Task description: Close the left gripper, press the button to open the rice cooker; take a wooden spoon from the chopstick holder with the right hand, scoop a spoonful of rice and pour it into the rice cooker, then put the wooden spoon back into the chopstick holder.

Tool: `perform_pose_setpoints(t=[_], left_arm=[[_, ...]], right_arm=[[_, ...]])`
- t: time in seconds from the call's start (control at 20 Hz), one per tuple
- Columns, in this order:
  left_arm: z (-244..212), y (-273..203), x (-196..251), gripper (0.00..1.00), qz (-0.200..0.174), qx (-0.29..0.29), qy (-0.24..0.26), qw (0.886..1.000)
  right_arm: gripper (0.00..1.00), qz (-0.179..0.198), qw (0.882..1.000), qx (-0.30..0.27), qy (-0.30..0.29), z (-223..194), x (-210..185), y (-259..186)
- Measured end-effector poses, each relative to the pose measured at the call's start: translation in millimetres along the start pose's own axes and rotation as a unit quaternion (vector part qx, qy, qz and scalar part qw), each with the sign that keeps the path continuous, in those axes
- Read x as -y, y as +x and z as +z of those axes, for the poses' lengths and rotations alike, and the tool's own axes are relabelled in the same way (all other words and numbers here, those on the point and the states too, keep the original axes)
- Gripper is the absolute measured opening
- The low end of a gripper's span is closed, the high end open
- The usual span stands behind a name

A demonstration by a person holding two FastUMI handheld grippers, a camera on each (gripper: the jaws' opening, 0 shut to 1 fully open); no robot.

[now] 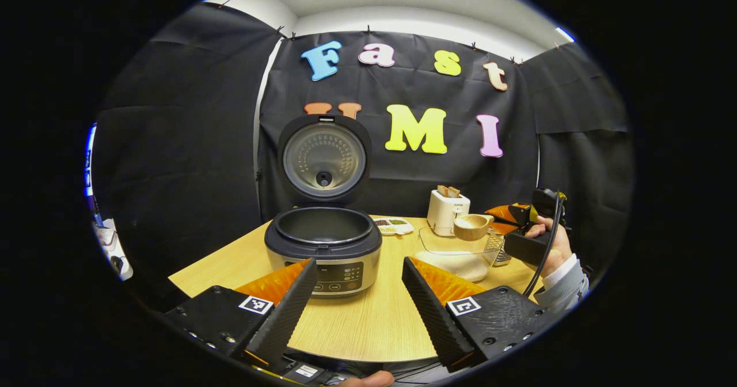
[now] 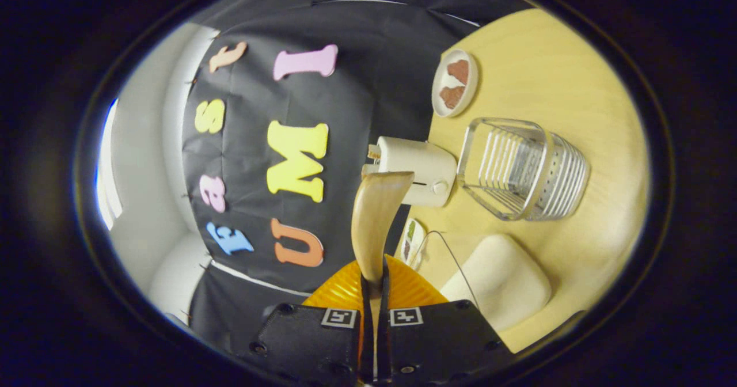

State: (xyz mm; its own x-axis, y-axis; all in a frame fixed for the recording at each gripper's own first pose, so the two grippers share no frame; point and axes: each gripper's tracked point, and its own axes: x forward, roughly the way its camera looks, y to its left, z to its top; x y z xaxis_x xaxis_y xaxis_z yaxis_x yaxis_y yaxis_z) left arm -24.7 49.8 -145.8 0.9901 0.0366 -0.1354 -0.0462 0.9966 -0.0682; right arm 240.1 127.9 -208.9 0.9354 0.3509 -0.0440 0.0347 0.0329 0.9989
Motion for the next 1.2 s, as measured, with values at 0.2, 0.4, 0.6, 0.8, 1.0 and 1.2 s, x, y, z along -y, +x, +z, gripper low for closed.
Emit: perform_pose_setpoints(t=[0.2, 0.4, 0.6, 0.8, 1.0, 1.2], left_arm=[[4, -4, 0, 0.95, 0.004, 0.003, 0.010, 1.000], [8, -13, -2, 0.95, 0.004, 0.009, 0.010, 1.000], [9, -28, -9, 0.94, 0.007, 0.013, 0.013, 1.000], [11, -43, -20, 0.94, 0.008, 0.019, 0.009, 1.000], [7, -51, -29, 0.94, 0.002, 0.017, 0.005, 1.000], [5, -57, -47, 0.95, 0.022, 0.021, 0.010, 0.999]], right_arm=[[0.07, 0.015, 0.996, 0.004, 0.082, -4, -8, -14], [0.07, 0.031, 0.997, 0.002, 0.070, -10, -36, -21], [0.07, 0.037, 0.999, 0.002, 0.038, -24, -61, -22], [0.08, 0.038, 0.999, -0.014, 0.009, -59, -80, -9], [0.07, 0.032, 0.998, -0.039, -0.037, -101, -97, 15], [0.07, 0.023, 0.990, -0.068, -0.123, -154, -110, 47]])
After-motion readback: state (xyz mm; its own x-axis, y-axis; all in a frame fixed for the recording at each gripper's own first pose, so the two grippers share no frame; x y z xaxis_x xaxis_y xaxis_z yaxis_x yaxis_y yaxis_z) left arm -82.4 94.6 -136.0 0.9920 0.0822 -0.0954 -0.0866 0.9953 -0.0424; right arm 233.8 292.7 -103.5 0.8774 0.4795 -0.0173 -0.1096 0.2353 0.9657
